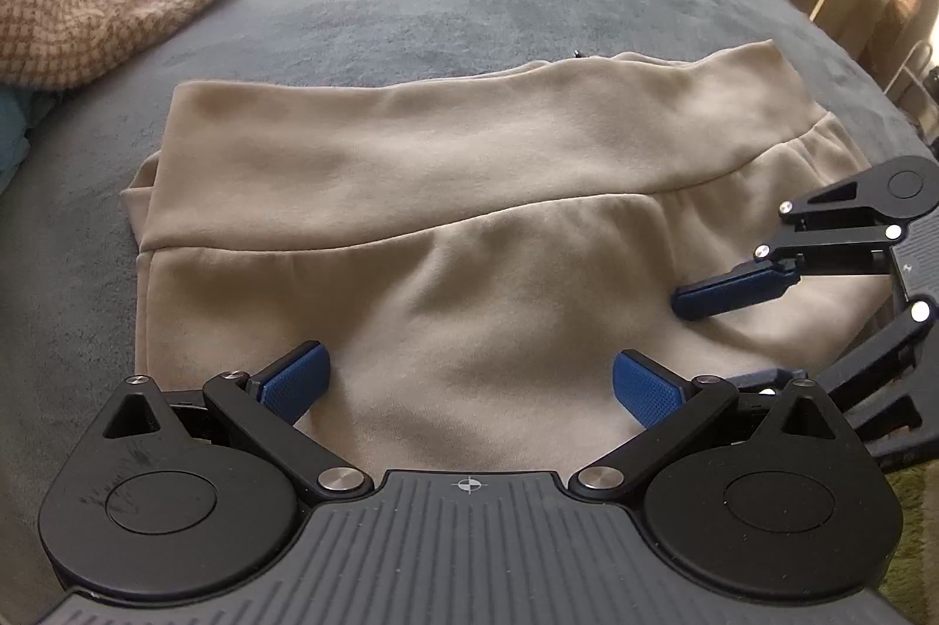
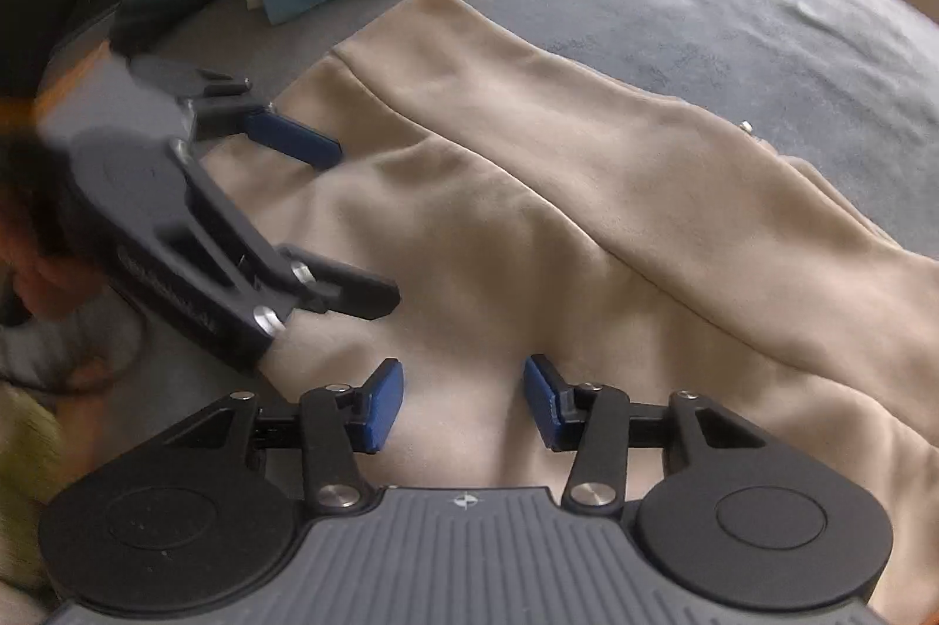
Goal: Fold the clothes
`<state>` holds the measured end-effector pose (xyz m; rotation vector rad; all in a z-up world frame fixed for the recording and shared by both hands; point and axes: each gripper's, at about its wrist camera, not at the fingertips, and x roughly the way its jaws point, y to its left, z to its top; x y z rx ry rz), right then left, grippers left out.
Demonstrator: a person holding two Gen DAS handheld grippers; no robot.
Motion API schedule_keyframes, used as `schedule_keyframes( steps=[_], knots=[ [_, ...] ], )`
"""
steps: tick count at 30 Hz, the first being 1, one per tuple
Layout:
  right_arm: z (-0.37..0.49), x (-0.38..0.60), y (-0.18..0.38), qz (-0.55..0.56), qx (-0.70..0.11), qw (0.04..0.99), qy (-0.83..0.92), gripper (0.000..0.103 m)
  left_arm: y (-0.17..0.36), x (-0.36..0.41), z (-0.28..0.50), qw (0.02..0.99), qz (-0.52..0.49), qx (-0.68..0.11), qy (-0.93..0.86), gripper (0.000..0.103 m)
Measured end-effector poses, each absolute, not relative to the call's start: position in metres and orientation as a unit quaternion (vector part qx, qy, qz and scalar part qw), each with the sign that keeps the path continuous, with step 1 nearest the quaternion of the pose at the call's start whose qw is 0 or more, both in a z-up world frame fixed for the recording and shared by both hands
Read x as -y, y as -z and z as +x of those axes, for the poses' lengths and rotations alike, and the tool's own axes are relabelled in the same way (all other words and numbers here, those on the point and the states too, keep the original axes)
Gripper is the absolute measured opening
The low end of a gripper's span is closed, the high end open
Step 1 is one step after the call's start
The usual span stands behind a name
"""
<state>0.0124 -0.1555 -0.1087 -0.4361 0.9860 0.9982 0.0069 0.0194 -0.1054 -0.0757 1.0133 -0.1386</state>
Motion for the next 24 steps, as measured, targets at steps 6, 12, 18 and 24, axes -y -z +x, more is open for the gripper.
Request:
schedule_keyframes(
  steps=[6, 12, 18, 24],
  knots=[
    [0.027, 0.151, 0.096, -0.174, -0.468, 0.753, -0.429, 0.046, 0.104, -0.029, 0.006, 0.874, -0.069, -0.475, 0.073, 0.103],
    [0.042, 0.165, 0.107, -0.167, -0.492, 0.772, -0.366, 0.047, 0.105, -0.032, 0.006, 0.876, -0.079, -0.47, 0.079, 0.103],
    [0.045, 0.165, 0.115, -0.157, -0.499, 0.776, -0.352, 0.05, 0.09, -0.034, 0.002, 0.879, -0.064, -0.467, 0.065, 0.103],
    [0.045, 0.161, 0.115, -0.151, -0.504, 0.778, -0.343, 0.05, 0.067, -0.037, 0.006, 0.887, -0.097, -0.438, 0.109, 0.103]
  ],
)
